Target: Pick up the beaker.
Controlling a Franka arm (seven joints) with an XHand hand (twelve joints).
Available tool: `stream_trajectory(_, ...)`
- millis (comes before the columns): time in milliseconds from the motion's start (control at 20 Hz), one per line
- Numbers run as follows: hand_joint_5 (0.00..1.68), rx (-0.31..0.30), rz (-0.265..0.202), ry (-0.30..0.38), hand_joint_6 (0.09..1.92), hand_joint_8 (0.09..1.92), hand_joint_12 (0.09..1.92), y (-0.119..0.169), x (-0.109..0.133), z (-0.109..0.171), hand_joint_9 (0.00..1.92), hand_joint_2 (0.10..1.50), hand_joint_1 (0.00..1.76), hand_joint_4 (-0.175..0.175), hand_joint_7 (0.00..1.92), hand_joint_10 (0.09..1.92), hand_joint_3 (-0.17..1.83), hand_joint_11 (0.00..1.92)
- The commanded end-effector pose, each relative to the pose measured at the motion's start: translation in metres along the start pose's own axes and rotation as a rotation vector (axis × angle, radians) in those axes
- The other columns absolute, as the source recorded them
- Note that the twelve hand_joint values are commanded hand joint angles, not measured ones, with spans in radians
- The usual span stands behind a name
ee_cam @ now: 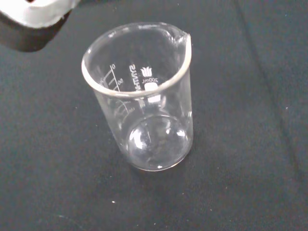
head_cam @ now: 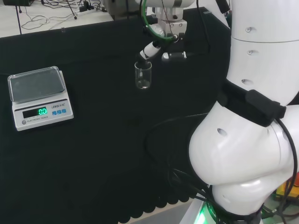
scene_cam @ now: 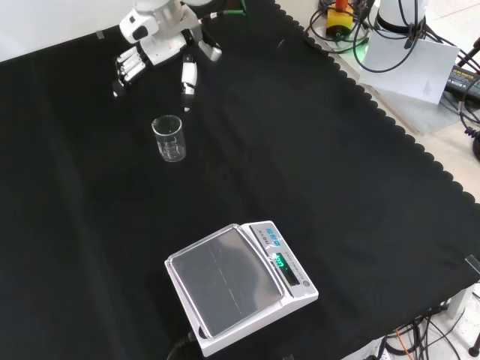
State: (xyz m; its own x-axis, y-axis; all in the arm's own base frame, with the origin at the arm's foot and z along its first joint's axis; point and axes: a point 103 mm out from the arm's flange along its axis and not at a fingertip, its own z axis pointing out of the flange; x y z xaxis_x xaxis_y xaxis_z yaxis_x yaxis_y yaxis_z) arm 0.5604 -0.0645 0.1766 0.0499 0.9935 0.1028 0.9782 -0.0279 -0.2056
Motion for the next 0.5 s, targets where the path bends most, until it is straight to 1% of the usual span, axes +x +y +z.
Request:
stream_trajectory(50, 0.17, 0.034, -0.007, 0.013, 0.09, 0.76, 1.15, 0.013, -0.002, 0.025, 0.18, 0.67, 0.72, 0.035, 0.11, 0.85, 0.37, 0.00)
stream_trajectory(150, 0.17, 0.051, -0.012, 0.009, 0.09, 0.76, 1.15, 0.015, -0.001, 0.032, 0.18, 0.67, 0.72, 0.035, 0.11, 0.85, 0.37, 0.00)
stream_trajectory(500, 0.17, 0.080, -0.026, 0.012, 0.09, 0.76, 1.14, 0.018, 0.006, 0.051, 0.18, 0.67, 0.72, 0.035, 0.11, 0.85, 0.37, 0.00)
